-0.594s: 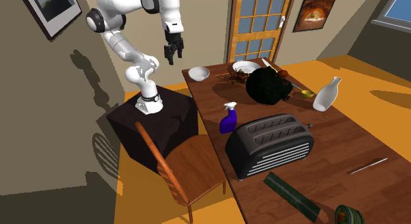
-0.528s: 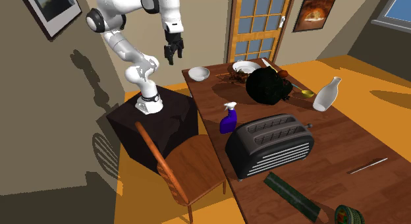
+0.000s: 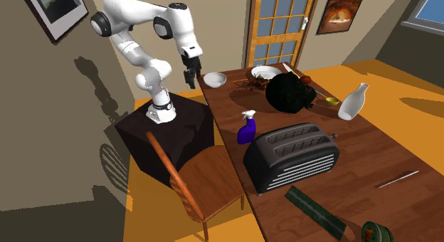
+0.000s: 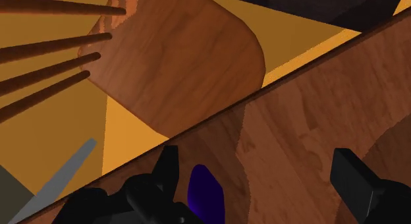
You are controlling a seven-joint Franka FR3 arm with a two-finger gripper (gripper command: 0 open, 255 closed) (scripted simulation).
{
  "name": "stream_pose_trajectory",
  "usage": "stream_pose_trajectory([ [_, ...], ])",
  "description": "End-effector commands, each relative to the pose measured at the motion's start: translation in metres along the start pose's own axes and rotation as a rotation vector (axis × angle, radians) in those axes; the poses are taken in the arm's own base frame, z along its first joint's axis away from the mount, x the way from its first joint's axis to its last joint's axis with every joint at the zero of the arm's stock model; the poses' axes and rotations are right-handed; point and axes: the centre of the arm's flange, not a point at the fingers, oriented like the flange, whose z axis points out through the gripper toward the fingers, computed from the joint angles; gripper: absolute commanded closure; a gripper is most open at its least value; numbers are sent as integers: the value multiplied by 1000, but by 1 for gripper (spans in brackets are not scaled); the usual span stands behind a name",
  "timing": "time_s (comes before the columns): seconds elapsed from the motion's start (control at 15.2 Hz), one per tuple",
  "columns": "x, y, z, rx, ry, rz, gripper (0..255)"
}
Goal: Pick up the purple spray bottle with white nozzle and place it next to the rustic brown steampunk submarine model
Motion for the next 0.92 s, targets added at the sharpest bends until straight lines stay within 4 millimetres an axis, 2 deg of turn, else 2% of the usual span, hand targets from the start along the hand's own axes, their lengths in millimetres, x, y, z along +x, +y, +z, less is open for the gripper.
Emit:
stream_pose_trajectory([
  [0.0,10,12,19,11,40,-45,0],
  [0.4,40,47,79,51,146,-173,0],
  [0.86,89,79,146,97,269,-322,0],
])
